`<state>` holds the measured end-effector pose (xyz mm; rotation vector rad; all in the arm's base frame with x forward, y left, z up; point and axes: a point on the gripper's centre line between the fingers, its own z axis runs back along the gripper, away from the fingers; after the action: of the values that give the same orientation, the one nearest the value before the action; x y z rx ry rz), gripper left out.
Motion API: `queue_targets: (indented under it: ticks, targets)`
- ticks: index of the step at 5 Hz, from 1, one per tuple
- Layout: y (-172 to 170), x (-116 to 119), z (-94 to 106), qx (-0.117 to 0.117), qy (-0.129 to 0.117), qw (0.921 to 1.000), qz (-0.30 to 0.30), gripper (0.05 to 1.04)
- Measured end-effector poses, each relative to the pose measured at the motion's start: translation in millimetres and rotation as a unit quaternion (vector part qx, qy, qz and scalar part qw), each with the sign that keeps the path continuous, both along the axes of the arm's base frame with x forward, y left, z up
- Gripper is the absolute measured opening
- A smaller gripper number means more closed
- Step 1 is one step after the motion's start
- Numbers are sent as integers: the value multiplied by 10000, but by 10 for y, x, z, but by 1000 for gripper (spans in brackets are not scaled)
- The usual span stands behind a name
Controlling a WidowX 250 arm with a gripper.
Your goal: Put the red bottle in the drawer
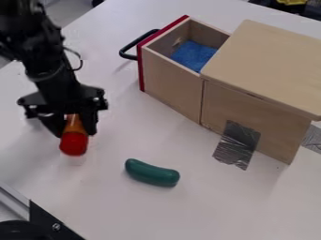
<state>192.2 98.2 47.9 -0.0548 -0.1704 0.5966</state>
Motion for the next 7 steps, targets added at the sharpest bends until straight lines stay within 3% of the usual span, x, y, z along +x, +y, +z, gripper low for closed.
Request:
queue_targets:
  ticks: [1, 2, 4, 6, 7]
  targets:
    - [-176, 135, 231, -180, -165, 9994, -242, 628]
    - [-361, 330, 428, -560, -407, 9969, -372, 628]
    - [-730, 1052, 540, -1361, -542, 9879, -502, 628]
    - [-935, 1521, 643, -1922, -587, 9792, 293, 628]
    - [-986, 1585, 691, -1947, -601, 9771, 607, 628]
